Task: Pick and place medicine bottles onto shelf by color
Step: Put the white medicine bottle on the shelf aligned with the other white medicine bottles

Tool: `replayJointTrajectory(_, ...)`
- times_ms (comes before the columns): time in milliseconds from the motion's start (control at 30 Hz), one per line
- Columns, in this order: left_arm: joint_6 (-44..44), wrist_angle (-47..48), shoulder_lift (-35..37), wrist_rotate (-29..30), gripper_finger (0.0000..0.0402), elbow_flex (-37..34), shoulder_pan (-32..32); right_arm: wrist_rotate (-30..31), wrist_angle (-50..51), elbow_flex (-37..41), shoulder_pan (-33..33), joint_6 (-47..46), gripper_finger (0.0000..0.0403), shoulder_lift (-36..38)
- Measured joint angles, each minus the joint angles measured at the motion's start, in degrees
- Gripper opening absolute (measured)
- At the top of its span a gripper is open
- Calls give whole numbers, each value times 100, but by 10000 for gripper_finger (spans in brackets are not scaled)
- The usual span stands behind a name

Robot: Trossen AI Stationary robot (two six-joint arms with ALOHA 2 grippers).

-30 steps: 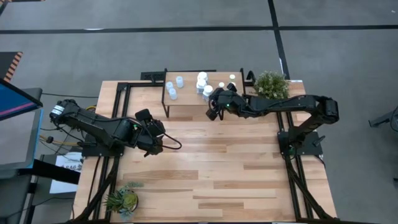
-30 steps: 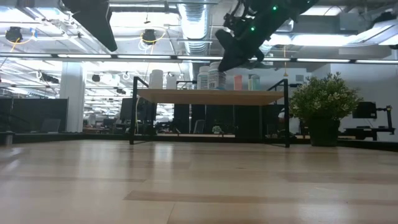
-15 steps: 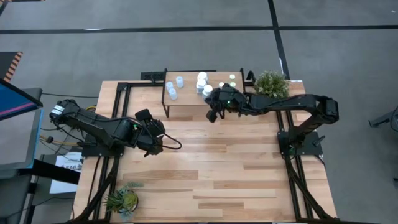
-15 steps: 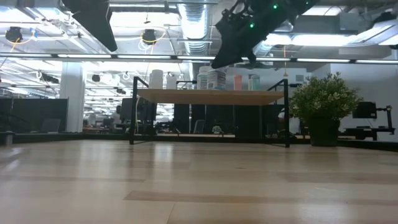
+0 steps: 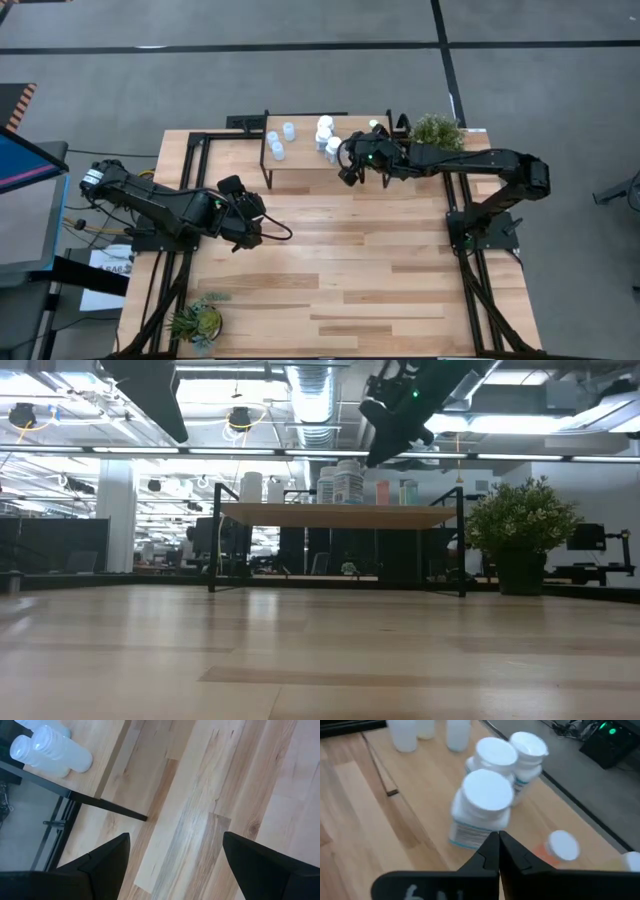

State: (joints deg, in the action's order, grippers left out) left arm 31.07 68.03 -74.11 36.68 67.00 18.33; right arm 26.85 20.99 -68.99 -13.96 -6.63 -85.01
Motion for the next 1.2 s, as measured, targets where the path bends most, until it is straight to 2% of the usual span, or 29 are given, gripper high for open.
replayJointTrajectory(600,0,-4,2,0,306,0,-2,-305,-165,-13,-382,440,14,-218)
replayJointTrajectory(1200,2,0,1,-2,306,0,-7,-612,-555,0,-283,517,17,-430)
